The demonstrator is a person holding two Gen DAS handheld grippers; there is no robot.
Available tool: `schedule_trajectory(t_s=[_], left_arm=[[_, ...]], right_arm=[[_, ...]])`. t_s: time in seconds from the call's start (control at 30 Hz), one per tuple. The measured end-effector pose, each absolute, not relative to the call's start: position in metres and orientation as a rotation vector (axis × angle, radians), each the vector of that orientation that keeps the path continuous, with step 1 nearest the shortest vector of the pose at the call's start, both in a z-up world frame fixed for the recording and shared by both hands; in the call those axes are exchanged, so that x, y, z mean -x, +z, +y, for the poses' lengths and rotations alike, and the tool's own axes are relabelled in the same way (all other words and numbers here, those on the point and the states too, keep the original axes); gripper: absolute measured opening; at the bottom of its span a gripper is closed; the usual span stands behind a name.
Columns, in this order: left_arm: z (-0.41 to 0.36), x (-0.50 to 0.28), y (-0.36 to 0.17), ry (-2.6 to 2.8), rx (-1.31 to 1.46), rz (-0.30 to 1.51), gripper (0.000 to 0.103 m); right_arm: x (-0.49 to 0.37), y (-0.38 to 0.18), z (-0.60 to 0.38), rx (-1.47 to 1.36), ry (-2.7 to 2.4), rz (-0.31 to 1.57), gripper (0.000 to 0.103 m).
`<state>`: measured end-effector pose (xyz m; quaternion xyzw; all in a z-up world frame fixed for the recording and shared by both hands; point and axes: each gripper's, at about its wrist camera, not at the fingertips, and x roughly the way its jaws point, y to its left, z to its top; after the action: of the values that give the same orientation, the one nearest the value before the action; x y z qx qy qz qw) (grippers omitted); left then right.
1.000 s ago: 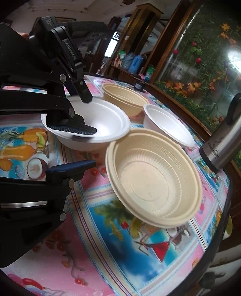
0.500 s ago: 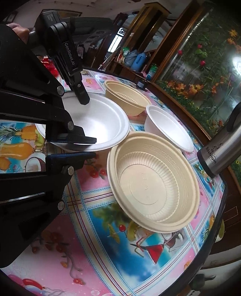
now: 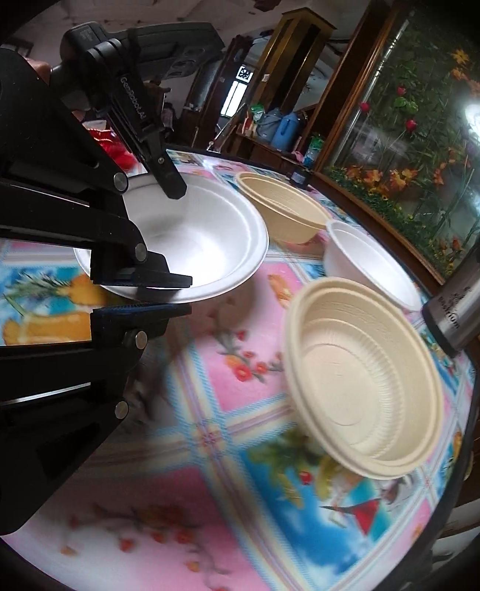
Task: Organize plates and bowls
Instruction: 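Carry the white foam plate onto the red plate stack with both tools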
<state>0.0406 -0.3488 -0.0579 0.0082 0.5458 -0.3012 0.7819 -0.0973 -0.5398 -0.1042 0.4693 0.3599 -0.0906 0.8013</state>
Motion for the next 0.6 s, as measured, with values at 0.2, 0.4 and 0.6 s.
schedule_trajectory(t_s=[0.2,0.4,0.6], left_arm=[[-0.304,-0.032,-0.031,-0.631,0.022,1.116,0.010],[-0.240,-0.018,0.008,-0.583,0.056,1.004,0.010],[-0.180,-0.007,0.023,-0.506,0.085,0.945,0.010]], right_arm=[[0.090,-0.065,-0.499,-0.915,-0.146,0.753,0.007],[0.080,-0.032,-0.447,-0.828,-0.073,0.740,0.007],[0.065,-0.013,-0.386,-0.731,0.000,0.761,0.007]])
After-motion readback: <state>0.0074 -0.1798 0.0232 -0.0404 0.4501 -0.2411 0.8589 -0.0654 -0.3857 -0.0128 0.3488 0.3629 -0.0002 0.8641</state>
